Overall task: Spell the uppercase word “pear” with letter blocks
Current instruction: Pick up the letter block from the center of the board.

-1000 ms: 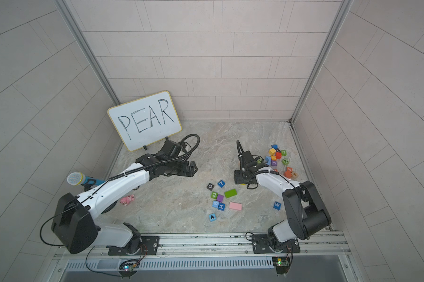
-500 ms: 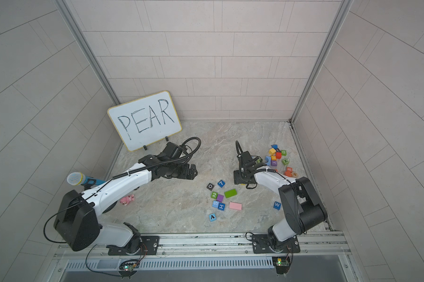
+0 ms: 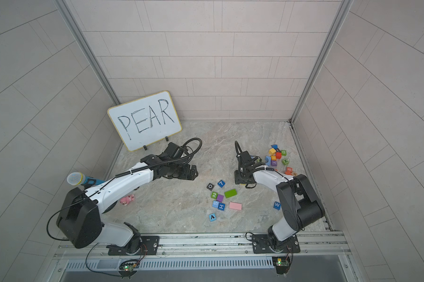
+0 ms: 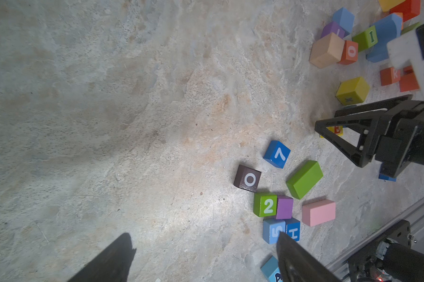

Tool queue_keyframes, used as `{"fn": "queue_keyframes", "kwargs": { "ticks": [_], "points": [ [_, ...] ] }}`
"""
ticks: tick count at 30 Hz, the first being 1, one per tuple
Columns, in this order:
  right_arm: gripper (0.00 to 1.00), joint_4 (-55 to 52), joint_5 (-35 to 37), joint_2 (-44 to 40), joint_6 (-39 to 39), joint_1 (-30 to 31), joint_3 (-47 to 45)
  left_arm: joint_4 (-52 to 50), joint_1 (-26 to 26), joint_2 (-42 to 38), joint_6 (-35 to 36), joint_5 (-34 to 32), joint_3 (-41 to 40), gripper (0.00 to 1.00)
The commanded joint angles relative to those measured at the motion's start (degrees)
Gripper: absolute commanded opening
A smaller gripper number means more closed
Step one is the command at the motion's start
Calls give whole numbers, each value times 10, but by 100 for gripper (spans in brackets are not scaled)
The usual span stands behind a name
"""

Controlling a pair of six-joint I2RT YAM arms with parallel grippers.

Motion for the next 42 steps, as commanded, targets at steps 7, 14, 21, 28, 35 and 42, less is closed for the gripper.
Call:
{"fn": "queue_keyframes", "kwargs": {
  "ticks": [7,14,21,28,35,42],
  "points": [
    [55,-36,9,-13,11,1,-2,4,2,7,-1,-2,4,96],
    [47,-36,6,-17,17,3,-3,9,2,9,-4,-3,0,96],
    [40,-46,11,-16,26,10,10,0,4,13,-3,-14,7,96],
    [33,-56,24,-14,42,12,14,-1,7,12,-5,-19,4,96],
    [30,-79,42,-15,75,20,33,-6,11,14,-5,-27,10,96],
    [30,-96,53,-14,136,56,74,-41,46,9,-7,-36,35,96]
  ]
}}
